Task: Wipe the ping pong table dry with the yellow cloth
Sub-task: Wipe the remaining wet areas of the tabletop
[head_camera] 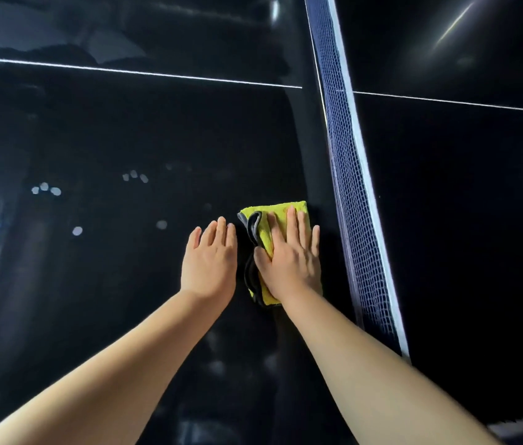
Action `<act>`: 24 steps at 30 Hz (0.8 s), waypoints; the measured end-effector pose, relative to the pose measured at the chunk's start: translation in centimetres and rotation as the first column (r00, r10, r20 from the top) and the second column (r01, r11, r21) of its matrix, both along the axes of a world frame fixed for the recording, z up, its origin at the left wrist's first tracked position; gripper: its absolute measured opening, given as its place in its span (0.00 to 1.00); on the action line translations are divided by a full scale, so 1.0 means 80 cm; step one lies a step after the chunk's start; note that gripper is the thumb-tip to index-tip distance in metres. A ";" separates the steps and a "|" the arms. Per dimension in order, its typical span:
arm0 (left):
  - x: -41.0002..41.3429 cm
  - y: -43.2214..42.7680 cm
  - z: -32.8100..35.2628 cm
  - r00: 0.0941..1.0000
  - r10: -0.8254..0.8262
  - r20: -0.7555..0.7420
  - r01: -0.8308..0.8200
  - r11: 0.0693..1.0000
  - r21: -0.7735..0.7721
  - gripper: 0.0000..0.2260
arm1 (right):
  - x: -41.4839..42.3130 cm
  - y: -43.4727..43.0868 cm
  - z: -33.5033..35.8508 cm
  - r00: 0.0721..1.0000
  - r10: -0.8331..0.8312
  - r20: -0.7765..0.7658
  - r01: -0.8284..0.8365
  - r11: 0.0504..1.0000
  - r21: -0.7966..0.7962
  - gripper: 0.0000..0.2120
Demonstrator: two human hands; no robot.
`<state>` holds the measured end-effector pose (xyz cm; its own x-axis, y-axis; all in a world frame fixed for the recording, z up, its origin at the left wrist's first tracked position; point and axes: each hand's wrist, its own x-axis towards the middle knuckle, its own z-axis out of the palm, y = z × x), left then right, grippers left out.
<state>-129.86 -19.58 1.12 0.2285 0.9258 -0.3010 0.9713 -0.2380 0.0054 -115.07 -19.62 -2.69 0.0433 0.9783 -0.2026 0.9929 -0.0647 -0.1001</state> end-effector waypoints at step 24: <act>-0.025 -0.187 0.052 0.980 -0.188 0.068 0.191 0.980 -0.052 0.28 | -0.013 -0.336 0.015 0.979 -0.201 0.029 0.202 0.979 -0.032 0.33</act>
<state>-131.89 -34.53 5.25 0.4181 0.8454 -0.3324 0.9059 -0.4151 0.0836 -116.08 -46.50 -1.49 0.2445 0.9414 -0.2324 0.9613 -0.2667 -0.0688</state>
